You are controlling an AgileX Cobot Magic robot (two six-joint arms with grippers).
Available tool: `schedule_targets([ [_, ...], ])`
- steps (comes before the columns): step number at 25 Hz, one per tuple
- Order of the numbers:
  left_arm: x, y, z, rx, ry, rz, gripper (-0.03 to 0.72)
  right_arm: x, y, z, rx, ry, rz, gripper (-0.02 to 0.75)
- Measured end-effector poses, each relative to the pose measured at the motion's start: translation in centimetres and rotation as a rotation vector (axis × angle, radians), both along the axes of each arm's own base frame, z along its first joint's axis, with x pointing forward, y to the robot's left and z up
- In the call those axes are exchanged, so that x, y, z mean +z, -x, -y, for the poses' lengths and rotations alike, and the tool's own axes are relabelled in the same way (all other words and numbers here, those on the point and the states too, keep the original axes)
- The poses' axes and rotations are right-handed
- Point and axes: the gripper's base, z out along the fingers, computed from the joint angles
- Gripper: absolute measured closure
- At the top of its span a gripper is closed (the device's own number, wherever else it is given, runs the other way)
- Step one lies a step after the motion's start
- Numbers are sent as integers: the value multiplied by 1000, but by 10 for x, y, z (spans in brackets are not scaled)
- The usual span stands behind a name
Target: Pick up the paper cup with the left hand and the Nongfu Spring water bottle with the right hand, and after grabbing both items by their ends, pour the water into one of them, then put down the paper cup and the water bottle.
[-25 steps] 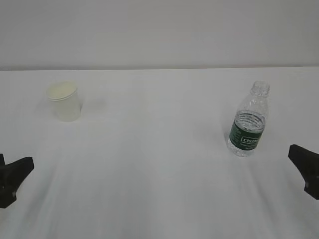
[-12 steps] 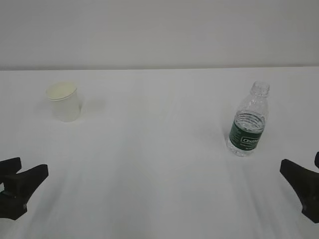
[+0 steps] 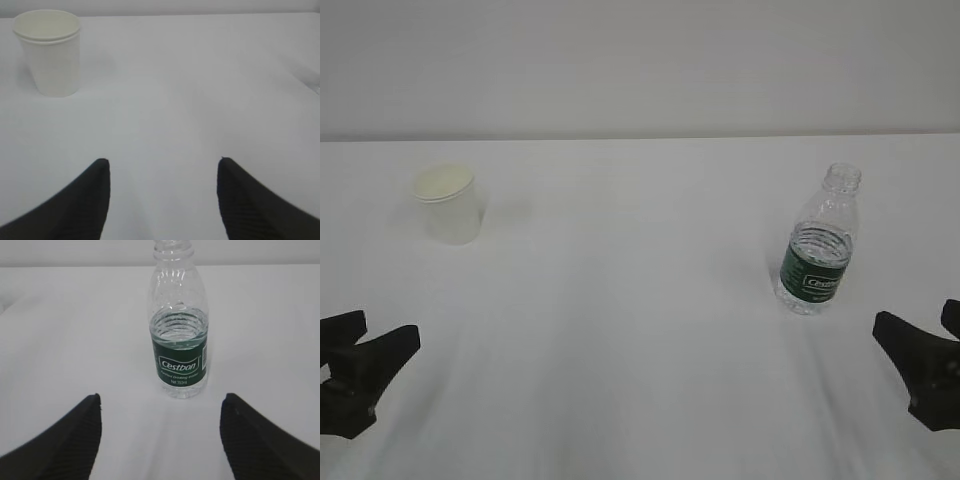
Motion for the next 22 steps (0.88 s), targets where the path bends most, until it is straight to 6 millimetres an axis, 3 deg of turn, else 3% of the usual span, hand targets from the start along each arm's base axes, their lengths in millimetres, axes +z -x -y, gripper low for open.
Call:
schedule_targets([
  [5,-1,-1,-3,37,4,-5,204,-11,-10,-2,-16,-25,28,184],
  [11,-12,-3,-5,63,-13,-64,204,-35,-15,-3,-16,5,-86,184],
  [22,-19,-15,-3,87,-20,-90,204,-36,-20,-5,-12,4,-81,184],
])
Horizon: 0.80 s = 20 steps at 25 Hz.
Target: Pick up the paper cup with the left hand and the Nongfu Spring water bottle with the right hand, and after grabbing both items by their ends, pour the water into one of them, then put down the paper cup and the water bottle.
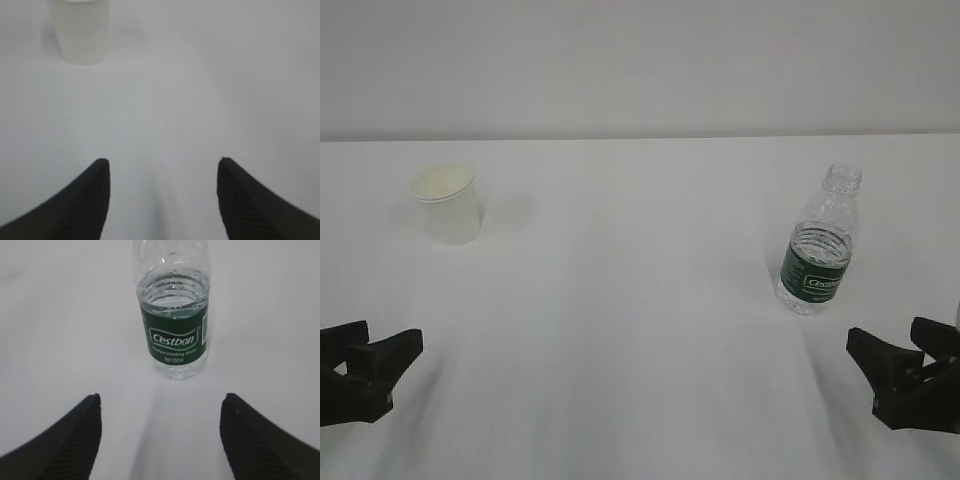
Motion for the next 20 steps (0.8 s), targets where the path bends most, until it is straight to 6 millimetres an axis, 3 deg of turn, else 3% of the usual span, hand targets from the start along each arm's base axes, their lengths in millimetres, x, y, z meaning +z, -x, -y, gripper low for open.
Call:
schedule_targets([
  [13,5,-23,5,22,1,62,200,9,-20,-5,1,-11,75,184],
  [20,8,-28,8,-20,-50,102,93,10,-24,-5,7,21,95,139],
])
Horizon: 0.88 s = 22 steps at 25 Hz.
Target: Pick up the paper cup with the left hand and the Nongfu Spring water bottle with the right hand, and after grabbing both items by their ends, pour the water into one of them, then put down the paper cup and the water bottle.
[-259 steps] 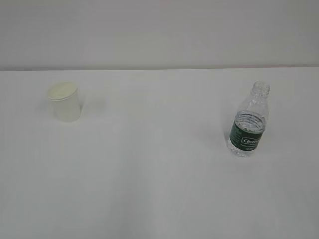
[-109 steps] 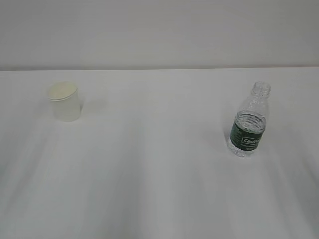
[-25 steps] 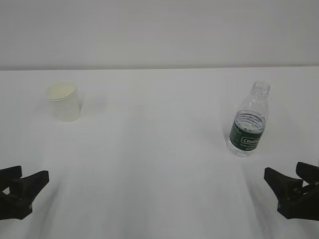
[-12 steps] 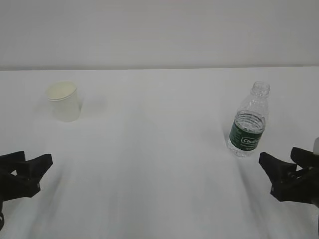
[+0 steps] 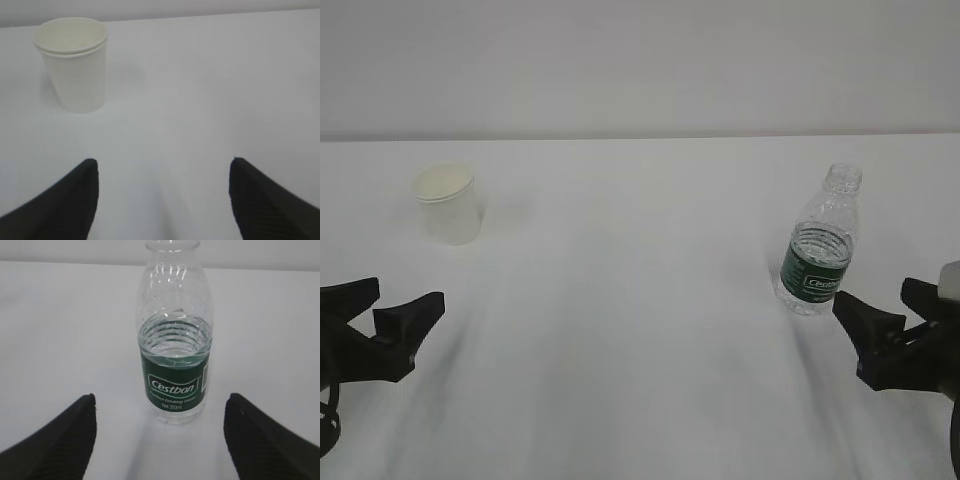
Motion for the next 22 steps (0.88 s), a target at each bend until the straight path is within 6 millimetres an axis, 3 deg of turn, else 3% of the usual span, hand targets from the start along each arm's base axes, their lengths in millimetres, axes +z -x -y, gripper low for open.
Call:
schedule_targets([
  [7,-1,0,0,-5,-30,6,82,-6,-6,-1,22,69,-1,134],
  [22,-7,-1,-2,-6,-78,-6,87,-28,-38,-9,18,84,-41,132],
])
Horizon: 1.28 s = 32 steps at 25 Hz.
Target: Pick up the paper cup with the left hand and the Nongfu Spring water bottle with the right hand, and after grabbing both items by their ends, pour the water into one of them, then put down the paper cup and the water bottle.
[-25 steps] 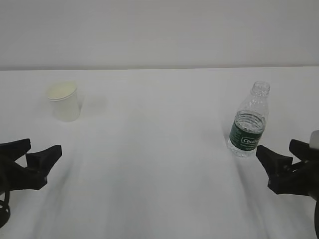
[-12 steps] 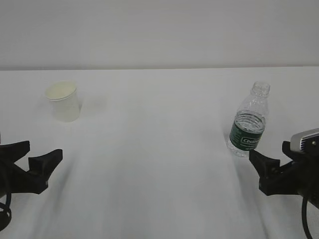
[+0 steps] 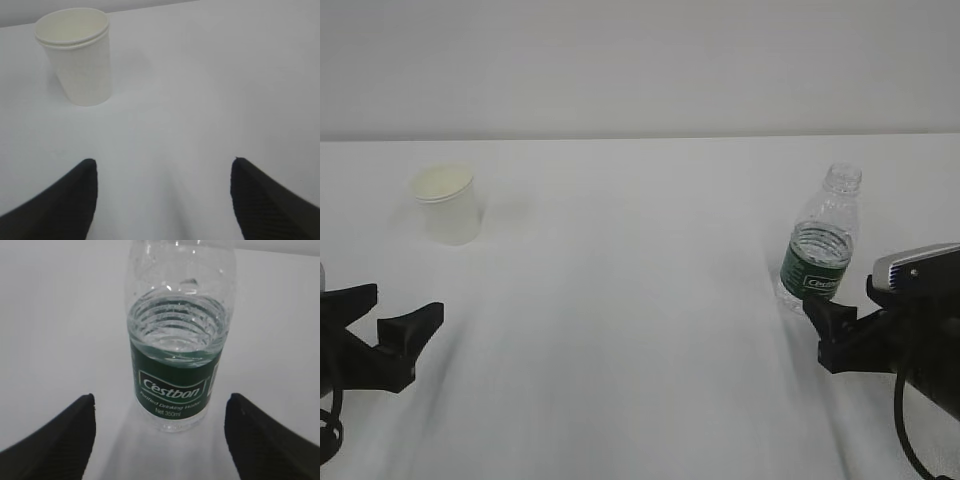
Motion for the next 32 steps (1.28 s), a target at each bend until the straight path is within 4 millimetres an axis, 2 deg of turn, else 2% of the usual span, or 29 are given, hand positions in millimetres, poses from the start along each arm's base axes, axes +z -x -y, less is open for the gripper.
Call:
schedule_targets([
  [6,0,0,-1,11,-5,2,95,-5,-10,-2,-10,0,0,132],
  [14,12,-23,5,18,16,84,95,-3,-23,-2,-44,-10,33,131],
  [21,17,-33,7,31,27,117,96,0,-32,-4,-44,-17,59,132],
  [32,16,-35,8,33,28,118,99,-12,-39,-6,-44,-10,32,134],
])
